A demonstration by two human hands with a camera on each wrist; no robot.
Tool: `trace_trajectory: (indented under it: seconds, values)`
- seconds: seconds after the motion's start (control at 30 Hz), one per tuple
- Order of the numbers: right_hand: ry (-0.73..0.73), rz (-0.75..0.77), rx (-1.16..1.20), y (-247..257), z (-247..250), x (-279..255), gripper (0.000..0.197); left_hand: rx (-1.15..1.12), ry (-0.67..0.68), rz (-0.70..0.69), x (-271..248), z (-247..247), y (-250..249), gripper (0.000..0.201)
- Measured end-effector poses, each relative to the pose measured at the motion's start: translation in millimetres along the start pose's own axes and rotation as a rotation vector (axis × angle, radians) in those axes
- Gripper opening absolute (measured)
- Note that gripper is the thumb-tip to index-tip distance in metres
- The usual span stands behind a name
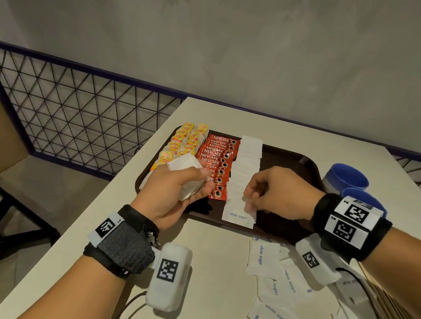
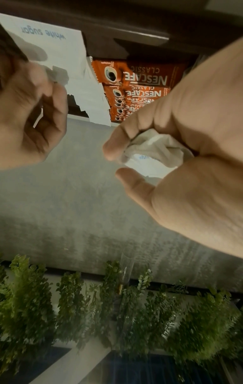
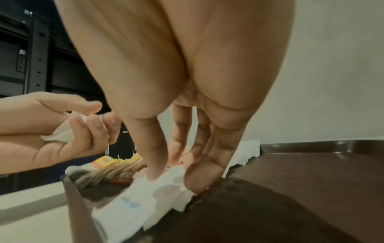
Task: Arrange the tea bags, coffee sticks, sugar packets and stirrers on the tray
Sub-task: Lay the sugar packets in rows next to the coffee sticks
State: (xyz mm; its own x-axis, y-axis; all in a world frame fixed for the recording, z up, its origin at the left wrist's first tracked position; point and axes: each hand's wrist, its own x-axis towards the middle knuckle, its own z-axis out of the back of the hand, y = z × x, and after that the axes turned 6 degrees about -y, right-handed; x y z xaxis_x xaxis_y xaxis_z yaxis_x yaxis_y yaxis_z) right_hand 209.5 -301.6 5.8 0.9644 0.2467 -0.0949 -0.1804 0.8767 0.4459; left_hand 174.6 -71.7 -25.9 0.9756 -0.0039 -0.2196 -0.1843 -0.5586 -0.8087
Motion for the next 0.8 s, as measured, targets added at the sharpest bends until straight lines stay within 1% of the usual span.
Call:
trace_trajectory:
  seconds: [0.07,0.13,0.17,0.3,0.37,0.47,0.57,0.6,0.67,0.8]
  values:
    - [-0.039,-0.006,0.084,6.4,7.8,-4.0,0.006,-0.06,0.019,0.044,-1.6,-1.3,-0.8,0.028]
    - [-0.076,0.014,0.186,15.5,14.6,-9.4,0.004,-0.084,0.07,0.093,-5.0,-2.7,-0.8,0.041]
    - [-0.095,0.032,0.237,21.2,17.1,-12.6,0.004,-0.084,0.098,0.11,-6.7,-3.0,-0.5,0.043]
    - [-0.155,0.096,0.441,43.8,21.0,-21.3,0.014,-0.01,0.245,0.14,-13.0,-3.9,0.6,0.039]
    - [-0.146,0.111,0.457,48.9,19.7,-21.4,0.022,0.047,0.305,0.12,-14.8,-4.4,2.2,0.036]
    - [-0.076,0.119,0.427,47.9,16.2,-20.5,0.028,0.083,0.297,0.083,-17.3,-6.1,1.6,0.033]
    - [-0.004,0.121,0.484,44.9,16.0,-23.4,0.028,0.123,0.247,0.079,-18.0,-7.5,0.8,0.031]
    - [-0.001,0.117,0.507,44.5,16.5,-24.4,0.027,0.122,0.24,0.081,-17.1,-7.6,1.4,0.031]
    - [-0.042,0.099,0.54,43.2,18.5,-24.8,0.025,0.1,0.236,0.081,-14.4,-7.0,2.6,0.033]
    - [-0.101,0.07,0.591,41.1,21.6,-25.6,0.025,0.13,0.271,0.018,-11.7,-3.1,4.2,0.044]
